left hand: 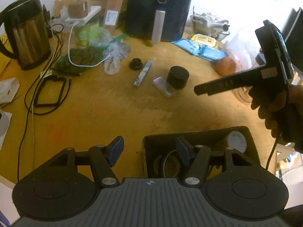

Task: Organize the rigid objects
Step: 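Move the right tool to the black round lid and close on it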

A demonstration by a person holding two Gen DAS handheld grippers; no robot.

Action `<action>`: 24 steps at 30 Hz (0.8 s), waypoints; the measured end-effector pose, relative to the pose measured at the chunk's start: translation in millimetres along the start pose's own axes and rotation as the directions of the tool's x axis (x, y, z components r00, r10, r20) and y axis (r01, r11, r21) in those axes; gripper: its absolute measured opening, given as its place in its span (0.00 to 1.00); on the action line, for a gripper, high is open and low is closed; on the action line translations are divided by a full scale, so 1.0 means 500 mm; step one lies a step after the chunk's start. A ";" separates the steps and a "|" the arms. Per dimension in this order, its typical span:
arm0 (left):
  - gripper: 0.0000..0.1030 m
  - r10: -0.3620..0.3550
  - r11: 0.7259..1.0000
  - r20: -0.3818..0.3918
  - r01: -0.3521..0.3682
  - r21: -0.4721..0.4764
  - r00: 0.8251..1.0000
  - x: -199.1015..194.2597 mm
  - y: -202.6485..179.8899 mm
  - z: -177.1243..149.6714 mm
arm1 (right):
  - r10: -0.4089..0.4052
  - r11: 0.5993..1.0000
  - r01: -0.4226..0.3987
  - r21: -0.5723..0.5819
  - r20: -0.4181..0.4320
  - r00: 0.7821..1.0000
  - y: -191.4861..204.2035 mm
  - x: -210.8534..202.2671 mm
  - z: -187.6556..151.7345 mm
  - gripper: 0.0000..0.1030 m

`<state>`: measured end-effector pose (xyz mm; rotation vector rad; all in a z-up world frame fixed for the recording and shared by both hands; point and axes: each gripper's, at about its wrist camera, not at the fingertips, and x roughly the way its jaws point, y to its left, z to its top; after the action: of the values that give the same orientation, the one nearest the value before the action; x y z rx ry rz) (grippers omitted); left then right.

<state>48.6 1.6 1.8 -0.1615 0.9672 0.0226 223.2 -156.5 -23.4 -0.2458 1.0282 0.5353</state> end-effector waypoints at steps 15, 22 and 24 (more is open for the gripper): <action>0.58 0.052 0.996 -0.030 -0.054 -0.073 0.998 0.010 0.022 0.002 | 0.075 0.997 -0.072 -0.035 0.088 0.993 -0.028 0.082 0.064 1.00; 0.58 0.069 0.992 -0.031 -0.072 -0.101 0.997 0.006 0.031 0.003 | 0.037 0.997 -0.030 -0.075 0.088 0.995 -0.015 0.134 0.072 1.00; 0.58 0.071 0.991 -0.032 -0.074 -0.109 0.997 0.005 0.033 0.002 | 0.043 0.997 -0.037 -0.071 0.086 0.995 -0.016 0.146 0.072 0.99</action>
<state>49.4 17.8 -2.0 -0.2286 1.0006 0.1409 283.7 -125.0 -68.5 -0.2611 0.9325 0.6139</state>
